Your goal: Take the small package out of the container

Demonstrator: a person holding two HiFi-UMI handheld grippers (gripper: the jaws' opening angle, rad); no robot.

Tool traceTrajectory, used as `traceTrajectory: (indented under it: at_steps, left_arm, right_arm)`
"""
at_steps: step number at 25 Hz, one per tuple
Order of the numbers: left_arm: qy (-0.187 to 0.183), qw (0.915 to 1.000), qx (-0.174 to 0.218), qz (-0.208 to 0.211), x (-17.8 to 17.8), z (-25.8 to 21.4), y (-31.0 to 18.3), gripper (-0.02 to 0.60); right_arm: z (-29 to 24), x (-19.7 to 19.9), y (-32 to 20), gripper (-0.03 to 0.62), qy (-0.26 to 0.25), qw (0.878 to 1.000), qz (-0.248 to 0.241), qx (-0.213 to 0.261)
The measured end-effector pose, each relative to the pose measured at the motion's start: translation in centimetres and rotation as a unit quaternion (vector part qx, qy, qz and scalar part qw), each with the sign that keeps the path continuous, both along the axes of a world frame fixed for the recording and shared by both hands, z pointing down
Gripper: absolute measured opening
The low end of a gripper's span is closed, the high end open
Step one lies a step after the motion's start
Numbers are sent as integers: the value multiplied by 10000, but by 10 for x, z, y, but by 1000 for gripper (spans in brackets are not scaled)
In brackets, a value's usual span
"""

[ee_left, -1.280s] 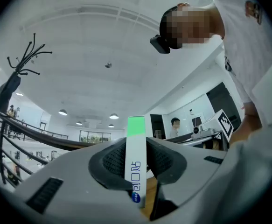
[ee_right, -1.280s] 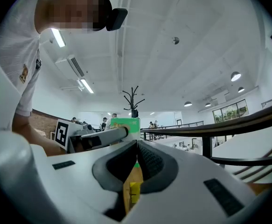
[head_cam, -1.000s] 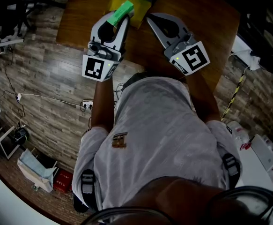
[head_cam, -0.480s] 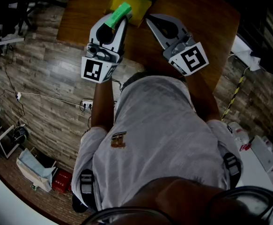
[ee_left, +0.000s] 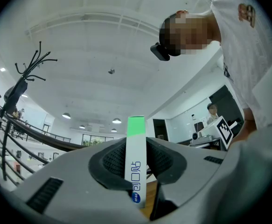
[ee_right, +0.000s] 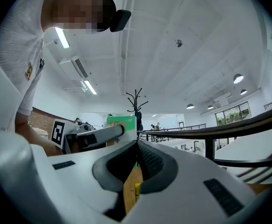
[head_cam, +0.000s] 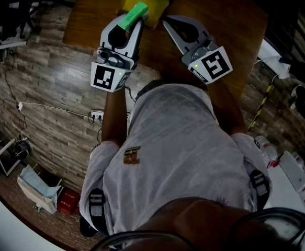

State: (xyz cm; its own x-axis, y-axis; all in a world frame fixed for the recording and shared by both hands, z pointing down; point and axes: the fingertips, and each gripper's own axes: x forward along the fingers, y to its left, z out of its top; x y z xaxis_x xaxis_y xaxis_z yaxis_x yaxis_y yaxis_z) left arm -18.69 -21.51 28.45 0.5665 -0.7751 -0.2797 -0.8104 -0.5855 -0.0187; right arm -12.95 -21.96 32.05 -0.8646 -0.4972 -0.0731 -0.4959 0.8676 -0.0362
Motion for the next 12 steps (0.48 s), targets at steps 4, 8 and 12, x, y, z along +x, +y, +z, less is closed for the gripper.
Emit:
traceTrajectory:
  at_steps: [4, 8, 12]
  left_arm:
    - [-12, 10000, -9, -10, 1, 1, -1, 106]
    - [-22, 10000, -10, -26, 1, 0, -1, 106]
    - [-21, 10000, -6, -40, 0, -2, -8, 106]
  right_arm:
    - [-2, 1, -1, 32, -50, 10000, 5, 23]
    - [1, 2, -3, 32, 4, 10000, -3, -19]
    - [0, 1, -10, 31, -31, 10000, -7, -21]
